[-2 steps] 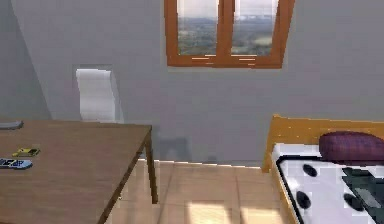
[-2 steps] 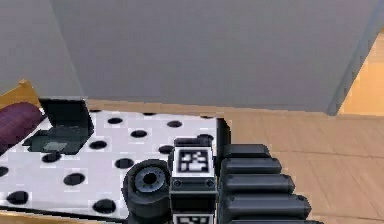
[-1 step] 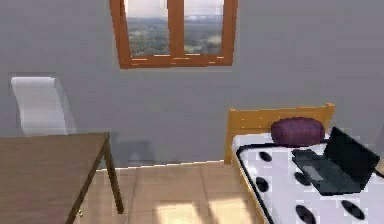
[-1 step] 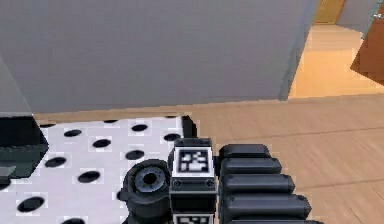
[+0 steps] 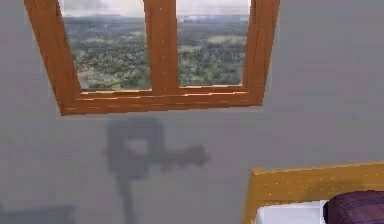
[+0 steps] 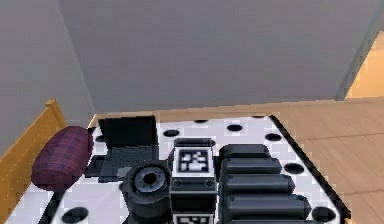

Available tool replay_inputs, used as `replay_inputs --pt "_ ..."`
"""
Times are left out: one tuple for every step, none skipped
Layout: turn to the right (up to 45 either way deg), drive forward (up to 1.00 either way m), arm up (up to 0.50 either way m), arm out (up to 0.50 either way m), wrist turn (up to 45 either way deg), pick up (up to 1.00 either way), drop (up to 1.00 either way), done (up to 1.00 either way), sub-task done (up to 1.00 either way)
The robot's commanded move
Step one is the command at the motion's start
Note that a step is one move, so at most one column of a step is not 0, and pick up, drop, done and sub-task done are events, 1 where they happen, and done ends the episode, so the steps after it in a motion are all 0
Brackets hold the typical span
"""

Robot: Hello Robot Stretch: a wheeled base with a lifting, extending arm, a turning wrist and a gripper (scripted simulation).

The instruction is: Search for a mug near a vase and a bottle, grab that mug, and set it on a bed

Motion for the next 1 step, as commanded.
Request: replay_inputs --pt "45.0 0.0 0.0 0.0 0.0 0.0 0.0 0.0 0.0"
